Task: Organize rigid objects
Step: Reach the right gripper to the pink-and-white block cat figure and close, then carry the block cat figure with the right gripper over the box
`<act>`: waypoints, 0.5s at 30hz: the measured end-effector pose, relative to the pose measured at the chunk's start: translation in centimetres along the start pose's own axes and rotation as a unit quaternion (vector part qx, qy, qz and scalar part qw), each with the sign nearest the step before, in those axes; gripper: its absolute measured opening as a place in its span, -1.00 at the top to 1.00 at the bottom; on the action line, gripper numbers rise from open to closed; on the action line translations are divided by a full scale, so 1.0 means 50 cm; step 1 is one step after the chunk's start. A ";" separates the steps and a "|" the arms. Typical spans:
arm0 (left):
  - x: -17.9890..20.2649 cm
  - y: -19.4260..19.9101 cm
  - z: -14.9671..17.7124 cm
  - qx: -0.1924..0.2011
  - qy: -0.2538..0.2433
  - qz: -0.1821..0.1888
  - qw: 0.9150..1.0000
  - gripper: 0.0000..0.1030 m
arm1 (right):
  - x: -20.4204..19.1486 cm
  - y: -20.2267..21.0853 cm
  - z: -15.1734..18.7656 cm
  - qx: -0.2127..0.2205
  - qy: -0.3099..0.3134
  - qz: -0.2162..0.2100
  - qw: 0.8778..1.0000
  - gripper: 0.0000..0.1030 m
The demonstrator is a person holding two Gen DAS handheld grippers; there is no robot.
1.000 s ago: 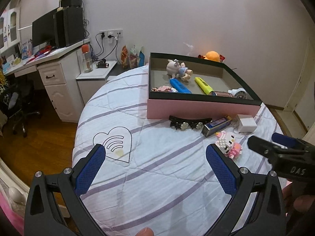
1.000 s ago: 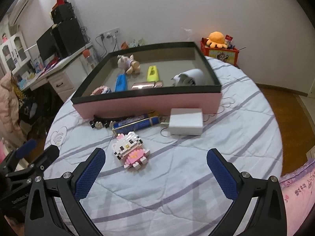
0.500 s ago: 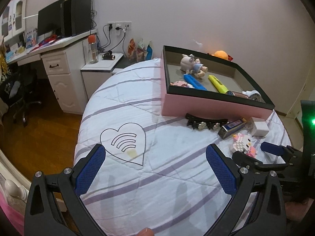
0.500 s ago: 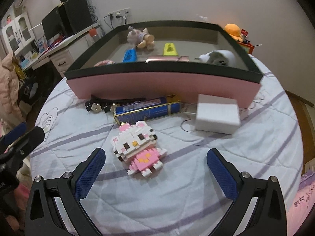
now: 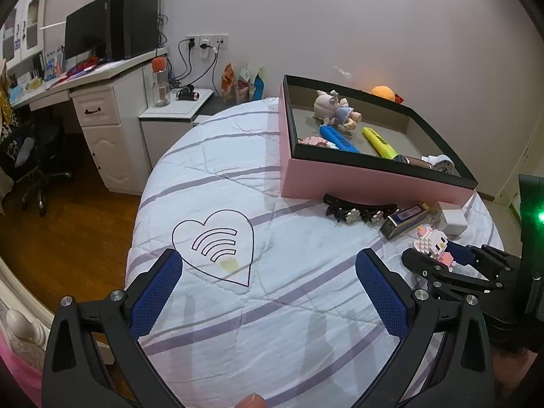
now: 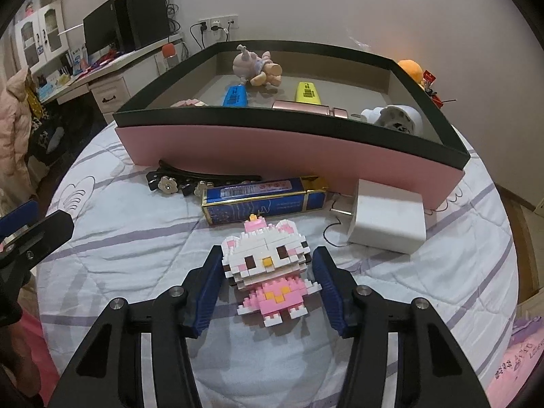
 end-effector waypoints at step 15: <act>0.056 0.000 -0.157 0.049 0.010 -0.002 0.999 -1.00 | 0.037 0.087 -0.149 0.070 -0.004 -0.028 0.997 -0.05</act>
Point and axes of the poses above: each gripper's, at about its wrist camera, not at the fingertips, and y roughly against the way its jaws point, x to its right, z to its underside, the point moved 8 cm from there along -y, roughly the way its jaws point, and after that the axes turned 14 degrees about y, right-handed, at the moved point
